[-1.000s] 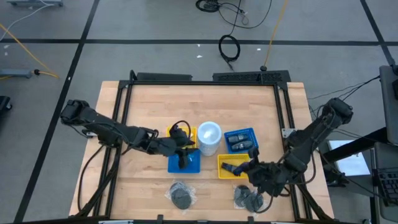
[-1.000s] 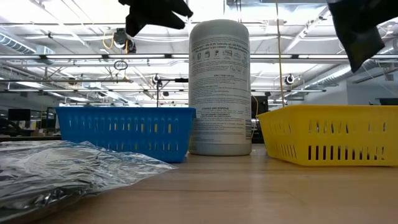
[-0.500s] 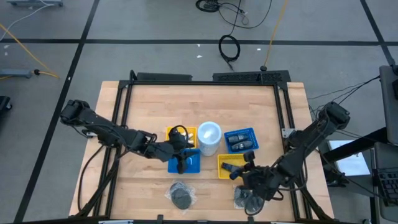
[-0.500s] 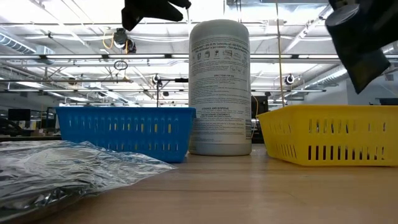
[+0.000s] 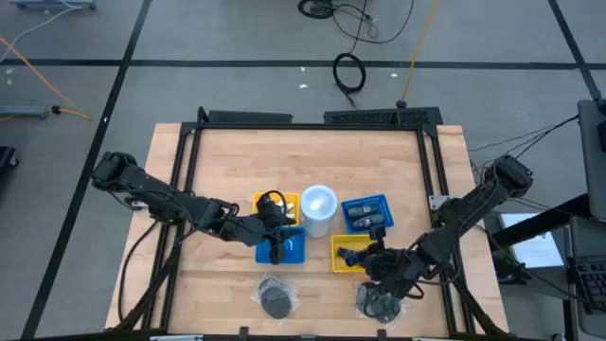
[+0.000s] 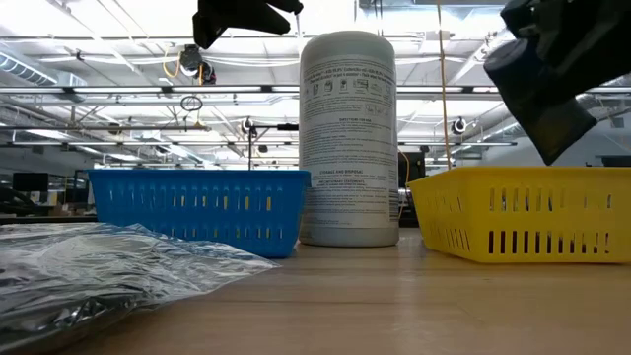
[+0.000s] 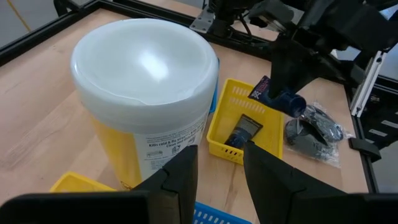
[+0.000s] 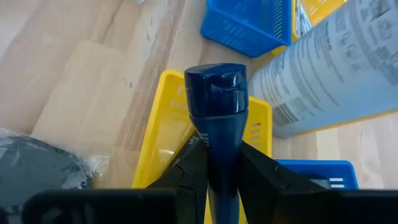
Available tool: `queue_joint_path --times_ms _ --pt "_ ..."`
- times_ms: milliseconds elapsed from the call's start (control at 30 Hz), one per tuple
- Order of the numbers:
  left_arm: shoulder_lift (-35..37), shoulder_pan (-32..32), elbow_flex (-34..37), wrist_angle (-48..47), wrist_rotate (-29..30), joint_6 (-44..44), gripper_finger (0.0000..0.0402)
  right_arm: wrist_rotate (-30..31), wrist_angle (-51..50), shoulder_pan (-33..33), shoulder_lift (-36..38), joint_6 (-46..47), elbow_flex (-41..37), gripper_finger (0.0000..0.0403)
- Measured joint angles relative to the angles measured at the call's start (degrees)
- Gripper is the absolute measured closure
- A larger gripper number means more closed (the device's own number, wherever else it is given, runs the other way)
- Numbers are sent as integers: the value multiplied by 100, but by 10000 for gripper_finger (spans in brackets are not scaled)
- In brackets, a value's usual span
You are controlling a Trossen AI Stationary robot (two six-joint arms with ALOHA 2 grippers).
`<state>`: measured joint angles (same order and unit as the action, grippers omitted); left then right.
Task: Pick & Place Travel size toiletries
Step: Put the blue shave cream into the bottom yellow bin, then put the black hairbrush into the bottom blue bin
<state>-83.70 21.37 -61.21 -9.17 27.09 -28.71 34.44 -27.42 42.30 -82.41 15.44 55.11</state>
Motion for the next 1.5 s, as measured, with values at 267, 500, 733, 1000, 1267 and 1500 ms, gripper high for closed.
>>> queue_joint_path --times_ms 267,500,733,1000,1267,1500 --pt "0 0 0 0 2 46 273 10 228 -4 69 -17 -129 339" --pt "0 0 0 0 2 33 273 -9 321 -9 83 -118 -129 339" --pt "0 -1 0 0 2 33 273 -2 321 -15 83 -110 -129 333" --pt "0 -1 0 0 2 35 273 297 367 -72 83 -56 -129 249" --pt "0 -2 0 0 1 42 273 308 363 -72 83 -119 -129 197" --pt "0 -2 0 0 2 42 273 340 363 -72 83 -155 -129 195"
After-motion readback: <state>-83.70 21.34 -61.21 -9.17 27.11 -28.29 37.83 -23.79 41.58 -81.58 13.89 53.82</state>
